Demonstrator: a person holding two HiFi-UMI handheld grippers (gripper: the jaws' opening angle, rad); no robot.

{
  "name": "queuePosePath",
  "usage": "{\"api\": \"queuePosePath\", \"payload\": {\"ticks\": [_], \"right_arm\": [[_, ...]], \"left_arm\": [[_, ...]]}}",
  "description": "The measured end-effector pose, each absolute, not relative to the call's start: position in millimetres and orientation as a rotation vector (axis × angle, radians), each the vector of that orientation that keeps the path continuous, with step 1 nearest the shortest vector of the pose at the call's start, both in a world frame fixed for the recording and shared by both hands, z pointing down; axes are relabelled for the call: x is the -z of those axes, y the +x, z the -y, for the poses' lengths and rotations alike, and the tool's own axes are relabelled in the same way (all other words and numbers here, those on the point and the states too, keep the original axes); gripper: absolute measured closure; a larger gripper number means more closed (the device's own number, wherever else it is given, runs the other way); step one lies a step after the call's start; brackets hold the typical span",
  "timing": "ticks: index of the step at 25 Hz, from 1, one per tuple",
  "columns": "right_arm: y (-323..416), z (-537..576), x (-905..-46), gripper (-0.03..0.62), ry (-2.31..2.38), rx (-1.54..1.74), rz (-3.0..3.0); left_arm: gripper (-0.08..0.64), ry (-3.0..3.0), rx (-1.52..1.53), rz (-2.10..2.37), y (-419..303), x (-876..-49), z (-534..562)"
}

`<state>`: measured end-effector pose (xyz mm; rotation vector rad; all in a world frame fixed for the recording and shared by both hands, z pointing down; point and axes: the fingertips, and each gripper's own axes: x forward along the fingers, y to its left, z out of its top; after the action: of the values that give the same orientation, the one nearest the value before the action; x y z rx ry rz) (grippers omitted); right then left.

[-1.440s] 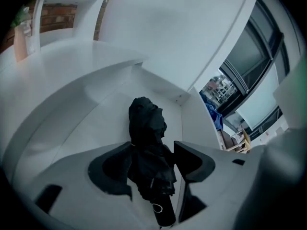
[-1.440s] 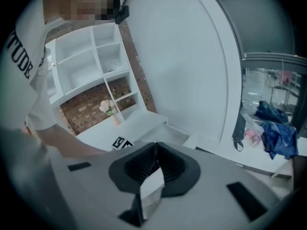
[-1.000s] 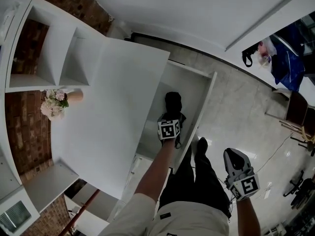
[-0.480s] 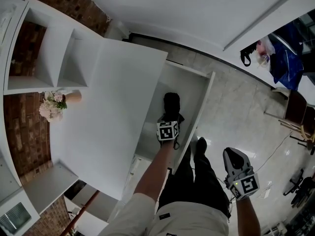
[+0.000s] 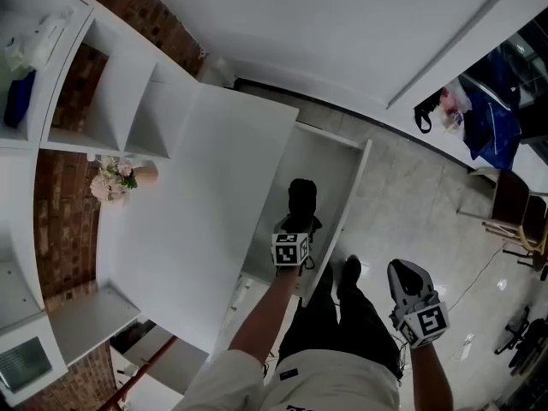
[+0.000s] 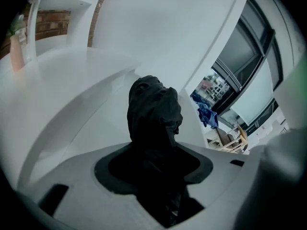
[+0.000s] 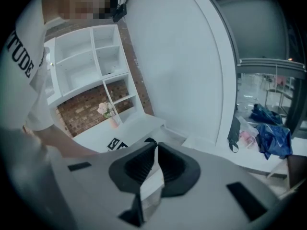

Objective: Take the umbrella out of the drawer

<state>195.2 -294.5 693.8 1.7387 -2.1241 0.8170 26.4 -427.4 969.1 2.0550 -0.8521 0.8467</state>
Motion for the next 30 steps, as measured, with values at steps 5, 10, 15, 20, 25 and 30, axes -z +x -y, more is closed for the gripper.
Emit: {"api": "queuePosePath", "payload": {"ticks": [5,10,15,20,25,30], "right_arm": [[196,287,-671,0.554,1.749,-0.762,2.152],[206,268,-650,0.554,1.766,-0.729,2.180],[220,244,-632,0.554,1.757,-0.684,2.210],[233,211,-620,0.554,1.750,-0.652,2.246],[246,176,-602,0.554,1.761,-0.617,2.283],[246,146,-590,0.554,1.745,-0.561,2.340]], "left_arm": [[0.321,2.140,-0.779,0.870,24,-914,428],[0.321,2.202,-0.688,0.903,22,-855,421],[0.321,2.250,-0.599,0.943,23,-799,402],[0.321,2.256,-0.500,0.991,20,-753,369],[0.321,2.267,-0.416,1.025,18,-715,325],[0.321,2.306,-0.329,1.047,16,-676,283]]}}
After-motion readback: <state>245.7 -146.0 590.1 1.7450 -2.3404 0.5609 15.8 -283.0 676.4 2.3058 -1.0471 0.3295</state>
